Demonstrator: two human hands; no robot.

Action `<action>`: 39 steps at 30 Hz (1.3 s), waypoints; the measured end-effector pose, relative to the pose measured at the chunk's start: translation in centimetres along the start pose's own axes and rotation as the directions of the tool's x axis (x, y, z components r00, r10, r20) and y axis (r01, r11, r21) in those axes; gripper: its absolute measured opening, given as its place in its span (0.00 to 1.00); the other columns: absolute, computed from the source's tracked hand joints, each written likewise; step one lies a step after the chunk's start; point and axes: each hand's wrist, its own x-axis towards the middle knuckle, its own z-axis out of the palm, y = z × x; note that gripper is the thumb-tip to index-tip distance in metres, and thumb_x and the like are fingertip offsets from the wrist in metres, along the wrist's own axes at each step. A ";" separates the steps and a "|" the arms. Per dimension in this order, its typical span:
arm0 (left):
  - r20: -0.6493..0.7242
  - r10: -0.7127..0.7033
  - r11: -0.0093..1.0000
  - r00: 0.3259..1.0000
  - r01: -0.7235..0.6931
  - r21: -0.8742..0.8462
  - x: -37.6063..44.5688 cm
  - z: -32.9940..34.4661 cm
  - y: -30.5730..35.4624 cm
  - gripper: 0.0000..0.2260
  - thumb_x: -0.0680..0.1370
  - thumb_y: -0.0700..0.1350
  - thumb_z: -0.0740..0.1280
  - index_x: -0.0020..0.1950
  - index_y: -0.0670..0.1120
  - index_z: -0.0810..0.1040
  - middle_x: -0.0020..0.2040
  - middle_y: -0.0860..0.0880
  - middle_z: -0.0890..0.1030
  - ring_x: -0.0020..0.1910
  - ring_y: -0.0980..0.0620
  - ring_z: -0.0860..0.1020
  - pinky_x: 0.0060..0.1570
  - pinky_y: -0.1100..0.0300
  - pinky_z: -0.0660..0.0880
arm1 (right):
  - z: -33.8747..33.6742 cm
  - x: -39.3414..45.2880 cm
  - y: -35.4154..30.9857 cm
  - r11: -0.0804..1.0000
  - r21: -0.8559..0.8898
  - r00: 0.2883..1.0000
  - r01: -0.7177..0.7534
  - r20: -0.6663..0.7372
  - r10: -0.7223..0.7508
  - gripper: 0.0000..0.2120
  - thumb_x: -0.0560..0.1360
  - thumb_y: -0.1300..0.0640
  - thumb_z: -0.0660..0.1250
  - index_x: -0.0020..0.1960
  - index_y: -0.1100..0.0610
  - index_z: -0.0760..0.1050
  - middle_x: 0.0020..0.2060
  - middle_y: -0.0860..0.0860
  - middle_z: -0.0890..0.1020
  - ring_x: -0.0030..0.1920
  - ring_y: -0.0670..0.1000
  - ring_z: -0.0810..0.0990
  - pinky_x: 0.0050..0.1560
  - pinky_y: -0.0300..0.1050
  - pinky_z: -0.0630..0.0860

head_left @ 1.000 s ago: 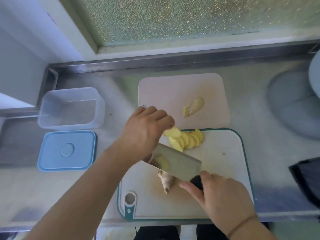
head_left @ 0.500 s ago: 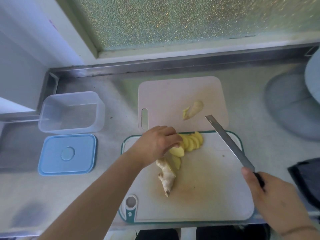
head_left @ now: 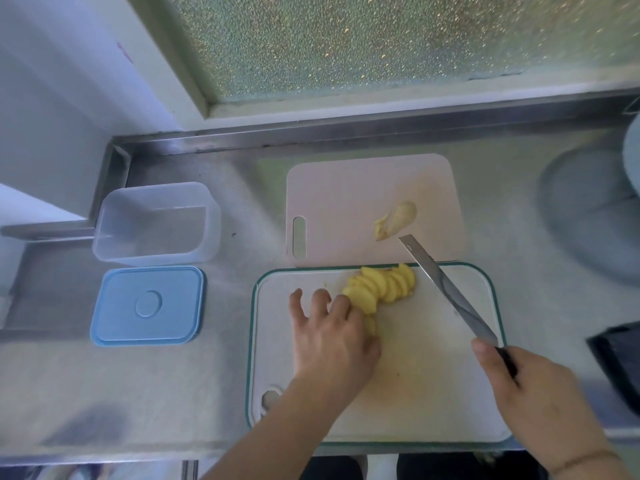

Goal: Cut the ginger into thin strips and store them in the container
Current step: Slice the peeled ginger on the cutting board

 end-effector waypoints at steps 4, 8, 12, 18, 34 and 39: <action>-0.106 0.056 0.998 0.993 -0.059 -0.021 -0.3 0.8 0.4 0.07 0.63 0.48 0.75 0.32 0.47 0.80 0.34 0.50 0.78 0.43 0.42 0.77 0.64 0.36 0.64 | 0.0 0.1 -0.1 1.000 0.004 1.000 0.021 -0.019 -0.021 0.38 0.64 0.23 0.41 0.26 0.56 0.67 0.17 0.52 0.70 0.25 0.51 0.72 0.28 0.49 0.67; -0.165 0.159 0.987 0.973 -0.161 0.003 -0.8 1.3 0.3 0.06 0.65 0.47 0.74 0.31 0.47 0.79 0.35 0.51 0.78 0.43 0.44 0.77 0.64 0.37 0.64 | 0.0 0.1 -0.2 0.999 0.013 0.999 0.032 -0.017 -0.032 0.38 0.65 0.23 0.41 0.26 0.56 0.67 0.17 0.53 0.70 0.24 0.51 0.72 0.26 0.47 0.66; -0.346 0.201 0.965 0.916 -0.245 -0.089 -1.6 0.4 -0.2 0.05 0.67 0.47 0.67 0.33 0.47 0.78 0.37 0.51 0.79 0.45 0.44 0.78 0.62 0.41 0.66 | 0.0 0.0 -0.2 0.999 0.013 0.999 0.036 -0.023 -0.036 0.37 0.65 0.23 0.40 0.26 0.56 0.66 0.17 0.52 0.70 0.24 0.51 0.72 0.27 0.47 0.66; -0.511 0.025 0.984 0.859 -0.111 -0.139 0.9 -1.7 -2.2 0.08 0.70 0.46 0.65 0.31 0.47 0.76 0.33 0.52 0.77 0.42 0.44 0.78 0.56 0.44 0.68 | 0.5 0.1 0.0 0.999 0.011 0.999 0.049 -0.023 -0.049 0.37 0.66 0.23 0.41 0.26 0.56 0.65 0.17 0.51 0.68 0.24 0.50 0.69 0.26 0.47 0.63; -0.387 -0.022 0.856 0.922 -0.182 -0.483 -2.5 2.1 -2.8 0.20 0.68 0.56 0.73 0.53 0.48 0.73 0.59 0.49 0.74 0.58 0.45 0.73 0.58 0.49 0.71 | -0.1 -1.1 -3.3 0.867 0.475 0.897 -0.151 0.434 -0.082 0.35 0.71 0.25 0.49 0.26 0.56 0.62 0.18 0.50 0.62 0.18 0.46 0.61 0.22 0.37 0.60; -0.249 0.047 0.853 0.967 -0.168 -0.494 -4.3 3.9 -3.1 0.31 0.66 0.56 0.74 0.64 0.47 0.69 0.67 0.47 0.71 0.63 0.45 0.73 0.63 0.45 0.72 | 0.6 -0.7 -5.4 0.793 0.534 0.739 -0.292 0.652 -0.168 0.27 0.74 0.36 0.53 0.30 0.58 0.60 0.22 0.52 0.58 0.20 0.48 0.55 0.22 0.35 0.54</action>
